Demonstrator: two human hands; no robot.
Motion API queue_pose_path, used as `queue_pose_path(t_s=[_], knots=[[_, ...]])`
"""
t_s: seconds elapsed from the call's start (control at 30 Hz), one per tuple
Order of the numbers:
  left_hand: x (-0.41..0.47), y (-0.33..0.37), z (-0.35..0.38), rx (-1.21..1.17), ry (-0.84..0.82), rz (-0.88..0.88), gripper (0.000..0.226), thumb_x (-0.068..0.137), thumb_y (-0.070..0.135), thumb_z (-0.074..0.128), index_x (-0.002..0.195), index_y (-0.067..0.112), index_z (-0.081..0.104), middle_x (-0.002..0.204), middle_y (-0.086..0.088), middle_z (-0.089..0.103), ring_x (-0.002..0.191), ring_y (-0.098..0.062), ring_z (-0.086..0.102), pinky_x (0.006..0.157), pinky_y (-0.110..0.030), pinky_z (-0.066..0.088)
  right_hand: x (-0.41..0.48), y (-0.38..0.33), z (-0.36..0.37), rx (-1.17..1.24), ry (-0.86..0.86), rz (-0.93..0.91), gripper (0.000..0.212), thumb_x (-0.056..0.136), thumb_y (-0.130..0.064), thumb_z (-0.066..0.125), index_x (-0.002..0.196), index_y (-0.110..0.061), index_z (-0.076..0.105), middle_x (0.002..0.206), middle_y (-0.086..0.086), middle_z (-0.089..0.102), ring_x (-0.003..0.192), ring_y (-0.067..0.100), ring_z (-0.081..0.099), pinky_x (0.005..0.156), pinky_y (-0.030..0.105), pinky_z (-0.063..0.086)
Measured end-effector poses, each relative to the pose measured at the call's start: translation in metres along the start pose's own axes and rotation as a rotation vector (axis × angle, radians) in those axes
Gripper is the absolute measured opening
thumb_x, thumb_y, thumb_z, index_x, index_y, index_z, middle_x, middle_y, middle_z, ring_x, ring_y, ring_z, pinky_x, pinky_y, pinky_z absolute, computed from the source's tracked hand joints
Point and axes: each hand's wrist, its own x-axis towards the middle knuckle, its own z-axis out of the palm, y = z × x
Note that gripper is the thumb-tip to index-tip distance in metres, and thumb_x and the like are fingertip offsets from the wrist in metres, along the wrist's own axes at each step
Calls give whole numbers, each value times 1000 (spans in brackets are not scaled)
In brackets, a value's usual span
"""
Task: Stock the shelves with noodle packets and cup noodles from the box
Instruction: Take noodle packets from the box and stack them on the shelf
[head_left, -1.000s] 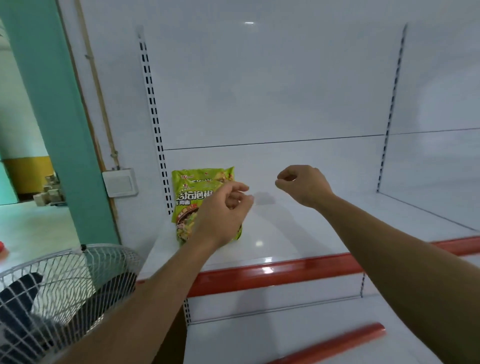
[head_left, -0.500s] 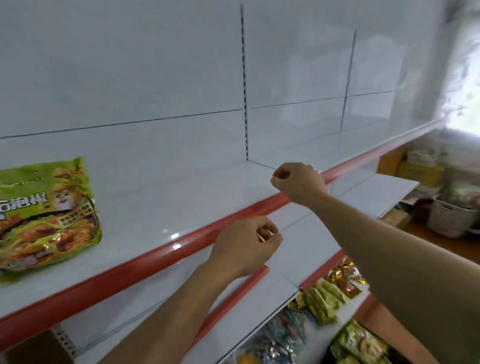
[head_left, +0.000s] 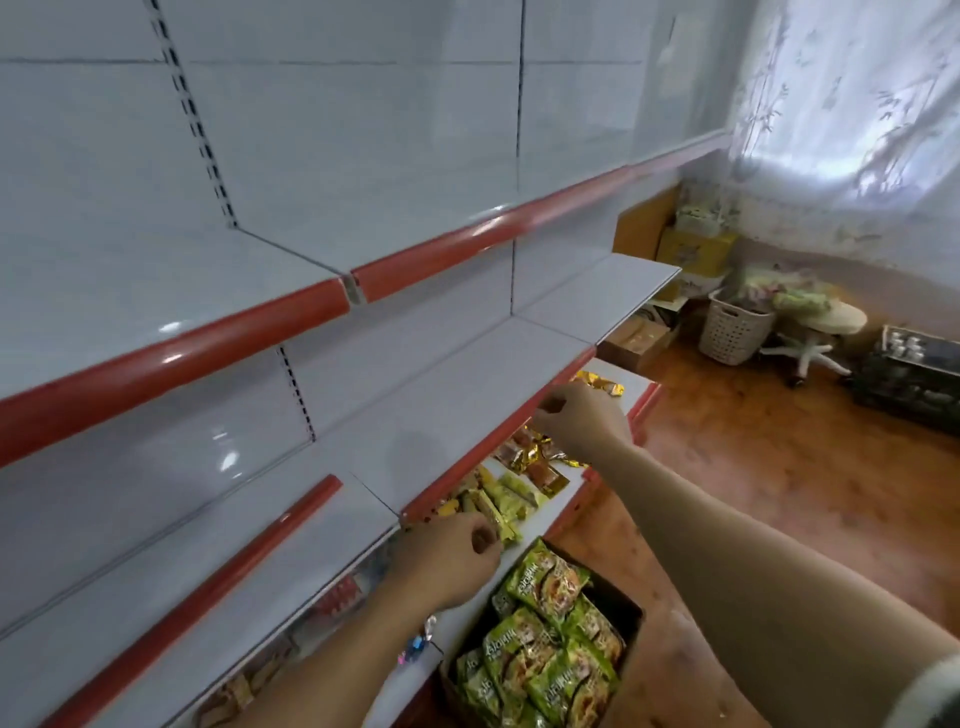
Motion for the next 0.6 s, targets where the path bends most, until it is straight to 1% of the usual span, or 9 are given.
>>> queue_pose_path(t_s=[0.03, 0.1, 0.17, 0.2, 0.27, 0.4, 0.5, 0.57, 0.6], knots=[[20, 12, 25, 0, -47, -44, 23, 94, 47, 53, 104, 30, 65, 103, 11, 69, 90, -11, 63, 79, -30, 53, 15, 30, 5, 1, -49, 16, 17, 92, -33, 58, 94, -20, 69, 77, -7, 66, 66, 10, 59, 53, 24, 45], [27, 10, 45, 9, -82, -108, 27, 93, 49, 51, 102, 28, 65, 101, 8, 69, 88, -13, 64, 80, -33, 55, 16, 54, 20, 12, -109, 27, 17, 93, -31, 56, 83, -22, 65, 72, -5, 64, 61, 12, 56, 51, 23, 42], [42, 11, 75, 7, -117, -166, 30, 92, 51, 52, 103, 27, 66, 102, 6, 69, 88, -12, 62, 79, -29, 53, 25, 87, 30, 20, -170, 49, 15, 92, -30, 55, 80, -25, 62, 71, -7, 62, 59, 11, 54, 51, 24, 42], [55, 15, 94, 1, -136, -199, 29, 93, 51, 52, 105, 28, 66, 105, 7, 69, 87, -11, 60, 76, -26, 50, 37, 111, 38, 7, -216, 72, 13, 92, -31, 55, 85, -26, 64, 75, -6, 64, 62, 12, 57, 53, 25, 43], [69, 16, 123, -32, -208, -274, 27, 95, 50, 50, 108, 31, 65, 107, 7, 68, 89, -12, 59, 73, -27, 48, 49, 150, 60, -26, -321, 111, 16, 92, -37, 56, 100, -27, 66, 84, -6, 67, 70, 15, 62, 56, 26, 45], [88, -5, 185, -161, -328, -468, 27, 92, 54, 51, 101, 33, 65, 104, 8, 67, 95, -16, 64, 81, -32, 54, 55, 207, 110, -52, -503, 196, 13, 94, -39, 56, 96, -27, 61, 75, -8, 62, 63, 13, 60, 55, 27, 49], [106, -34, 231, -255, -391, -578, 29, 91, 59, 52, 102, 36, 64, 111, 8, 67, 101, -17, 63, 87, -33, 53, 50, 247, 152, -54, -595, 293, 24, 94, -39, 57, 114, -27, 64, 76, -8, 62, 62, 12, 61, 54, 27, 49], [117, -53, 261, -326, -415, -636, 18, 92, 54, 55, 94, 38, 63, 108, 8, 67, 99, -16, 63, 87, -33, 53, 43, 271, 184, -53, -658, 357, 30, 94, -38, 56, 120, -24, 62, 74, -6, 63, 60, 14, 59, 52, 26, 44], [123, -62, 276, -358, -416, -664, 15, 92, 52, 57, 89, 39, 63, 107, 8, 68, 98, -16, 64, 86, -34, 53, 39, 282, 201, -49, -680, 386, 32, 94, -39, 57, 122, -24, 61, 80, -5, 65, 64, 16, 61, 54, 27, 46]])
